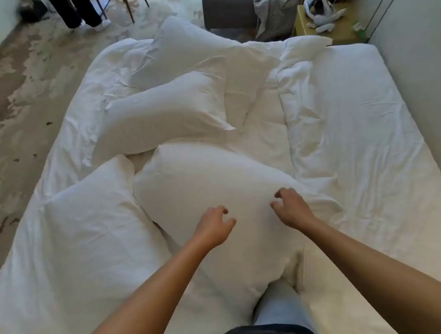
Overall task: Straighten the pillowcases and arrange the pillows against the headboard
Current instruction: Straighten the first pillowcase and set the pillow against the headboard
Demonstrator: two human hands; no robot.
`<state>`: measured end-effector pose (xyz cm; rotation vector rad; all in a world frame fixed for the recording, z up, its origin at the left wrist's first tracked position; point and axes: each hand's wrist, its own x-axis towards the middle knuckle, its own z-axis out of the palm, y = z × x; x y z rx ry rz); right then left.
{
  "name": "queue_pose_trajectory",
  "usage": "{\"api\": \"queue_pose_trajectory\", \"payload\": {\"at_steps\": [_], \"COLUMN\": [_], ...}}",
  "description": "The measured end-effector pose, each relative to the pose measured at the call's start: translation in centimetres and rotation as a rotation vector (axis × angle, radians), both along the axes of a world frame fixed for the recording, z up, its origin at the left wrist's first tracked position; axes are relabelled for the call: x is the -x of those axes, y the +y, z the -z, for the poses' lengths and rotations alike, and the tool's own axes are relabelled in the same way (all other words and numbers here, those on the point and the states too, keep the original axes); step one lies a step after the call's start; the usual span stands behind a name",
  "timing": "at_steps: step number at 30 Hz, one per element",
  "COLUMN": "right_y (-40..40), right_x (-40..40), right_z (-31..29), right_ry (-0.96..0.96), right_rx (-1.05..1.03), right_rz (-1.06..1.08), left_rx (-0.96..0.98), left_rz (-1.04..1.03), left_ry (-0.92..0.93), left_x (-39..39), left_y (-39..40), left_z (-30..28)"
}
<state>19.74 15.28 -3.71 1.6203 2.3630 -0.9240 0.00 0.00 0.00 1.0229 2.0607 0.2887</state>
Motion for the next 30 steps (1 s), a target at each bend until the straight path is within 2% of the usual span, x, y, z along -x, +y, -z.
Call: {"api": "queue_pose_trajectory", "payload": {"at_steps": [5,8,12,16,23,30], "right_y": [9.0,12.4,13.4,11.4,9.2,4.4], "right_x": [1.4,1.8,1.1,0.3,0.6,0.3], "right_z": [3.5,7.0,11.4,13.6,11.9,6.2], "right_ry": [0.042,0.043,-0.095,-0.085,-0.001,0.117], "right_rx": [0.065,0.124,0.214,0.219,0.218,0.164], "right_rz": [0.034,0.057,0.053,0.090,0.150,0.148], "left_rx": [0.035,0.096,0.164,0.232,0.229,0.146], "left_rz": [0.014,0.002,0.064,0.138,0.113,0.042], "left_ry": [0.067,0.084,0.192,0.281,0.275,0.193], "left_x": [-1.4,-1.8,-2.5,-3.7,-3.9,-4.0], "left_y": [8.8,11.0,10.9,10.9,10.0,5.1], "left_z": [2.4,5.0,7.6,8.4,7.8,4.6]}}
